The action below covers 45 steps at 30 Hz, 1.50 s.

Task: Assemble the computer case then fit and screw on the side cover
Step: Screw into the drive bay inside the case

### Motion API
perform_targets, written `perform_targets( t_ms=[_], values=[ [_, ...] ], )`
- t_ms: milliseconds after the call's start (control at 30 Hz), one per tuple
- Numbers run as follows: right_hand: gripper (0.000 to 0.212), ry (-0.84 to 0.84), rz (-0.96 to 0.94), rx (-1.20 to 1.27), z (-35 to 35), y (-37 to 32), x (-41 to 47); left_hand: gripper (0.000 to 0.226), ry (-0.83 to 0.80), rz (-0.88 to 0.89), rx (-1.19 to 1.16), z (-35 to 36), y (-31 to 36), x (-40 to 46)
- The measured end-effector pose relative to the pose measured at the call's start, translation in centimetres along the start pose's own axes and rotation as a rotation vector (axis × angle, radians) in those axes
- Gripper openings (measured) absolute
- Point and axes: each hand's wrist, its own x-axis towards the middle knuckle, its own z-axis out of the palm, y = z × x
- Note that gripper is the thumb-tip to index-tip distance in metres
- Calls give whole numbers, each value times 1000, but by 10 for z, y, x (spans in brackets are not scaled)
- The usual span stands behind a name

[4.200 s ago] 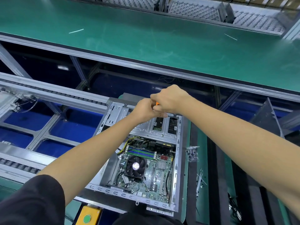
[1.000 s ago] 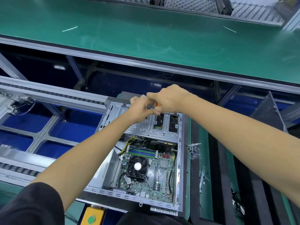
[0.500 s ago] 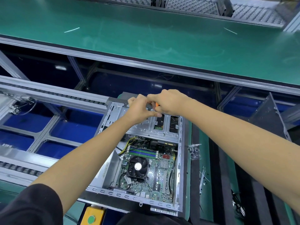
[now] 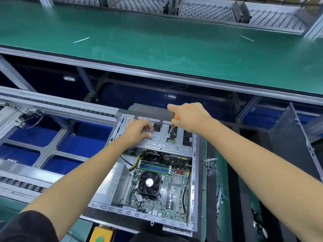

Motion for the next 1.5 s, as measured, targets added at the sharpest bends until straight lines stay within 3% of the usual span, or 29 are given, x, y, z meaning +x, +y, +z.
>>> perform_targets(
  t_ms=[500, 667, 867, 967, 1200, 1300, 1500],
  values=[
    [14, 222, 378, 357, 32, 3, -45, 8, 79, 39, 15, 12, -6, -12],
    [15, 305, 497, 480, 40, -6, -60, 10, 169, 25, -220, 19, -3, -21],
    [9, 328, 634, 814, 46, -22, -84, 7, 254, -186, -903, 38, 28, -33],
    [9, 371, 659, 886, 45, -24, -94, 11, 280, -227, -1122, 46, 41, -34],
    [15, 414, 711, 917, 44, -18, -107, 19, 231, -209, -1224, 54, 57, -37],
    [15, 423, 704, 917, 43, -18, -108, 8, 182, -217, -1230, 55, 62, -35],
    [18, 422, 694, 916, 40, -17, -111, 6, 134, -239, -1336, 56, 70, -34]
  ],
)
